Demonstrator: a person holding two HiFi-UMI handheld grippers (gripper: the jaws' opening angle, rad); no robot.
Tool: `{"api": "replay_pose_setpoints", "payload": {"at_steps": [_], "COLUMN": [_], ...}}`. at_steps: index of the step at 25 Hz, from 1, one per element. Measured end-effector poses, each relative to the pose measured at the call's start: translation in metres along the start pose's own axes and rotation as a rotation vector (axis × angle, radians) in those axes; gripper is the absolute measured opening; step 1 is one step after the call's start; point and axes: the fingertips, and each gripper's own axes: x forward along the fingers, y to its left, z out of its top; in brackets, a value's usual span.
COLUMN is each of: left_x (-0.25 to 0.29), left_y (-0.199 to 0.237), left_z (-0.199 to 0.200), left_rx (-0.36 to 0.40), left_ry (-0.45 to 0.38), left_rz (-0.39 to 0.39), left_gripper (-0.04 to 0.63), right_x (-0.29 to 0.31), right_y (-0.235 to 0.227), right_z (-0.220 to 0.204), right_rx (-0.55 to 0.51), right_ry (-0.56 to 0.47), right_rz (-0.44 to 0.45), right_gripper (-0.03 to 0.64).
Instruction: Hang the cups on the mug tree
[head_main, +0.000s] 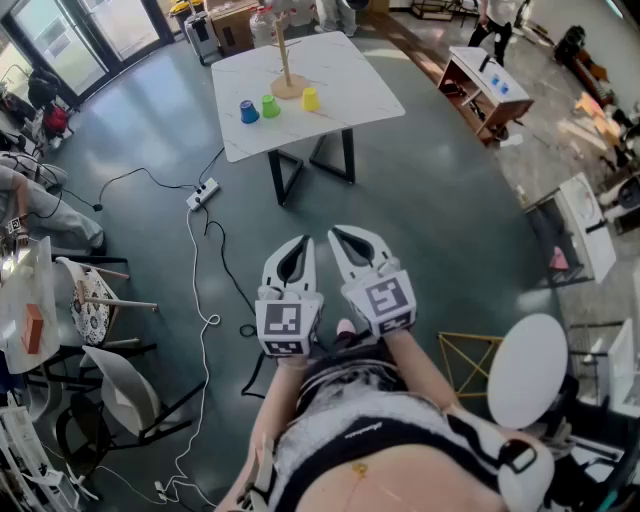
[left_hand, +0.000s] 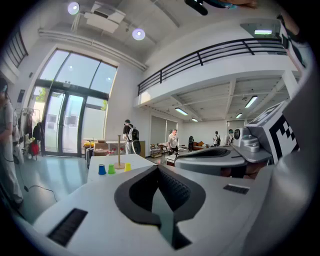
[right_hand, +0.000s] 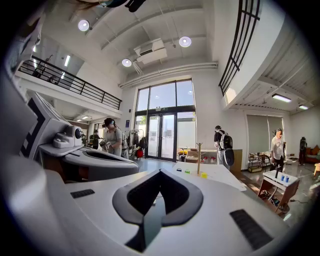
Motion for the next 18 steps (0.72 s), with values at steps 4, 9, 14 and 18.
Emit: {"api": "replay_pose_setpoints", "payload": {"at_steps": [4, 9, 14, 18], "left_x": [0.009, 0.015, 0.021, 0.033], "left_y": [-0.005, -0.005, 0.001, 0.017], "left_z": [0.002, 0.003, -0.001, -0.003], "left_rx": [-0.003, -0.003, -0.029, -0.035], "left_ry": [0.000, -0.013, -0.010, -0.005], "left_rz": [0.016, 0.041, 0.044, 0.041], "left_gripper": [-0.005, -0.006, -0.006, -0.006], "right_x": [-0.003, -0.002, 0.007, 0.023], "right_y": [-0.010, -0.018, -0.024, -0.030], "right_z": [-0.002, -0.004, -0.006, -0.005], "right_rx": [0.000, 0.012, 0.043, 0.067], "right_ry": [-0.008, -0.022, -0.031, -0.040], "right_rz": [0.025, 0.049, 0.065, 0.057], "right_gripper": [0.002, 0.002, 0.002, 0.002]}}
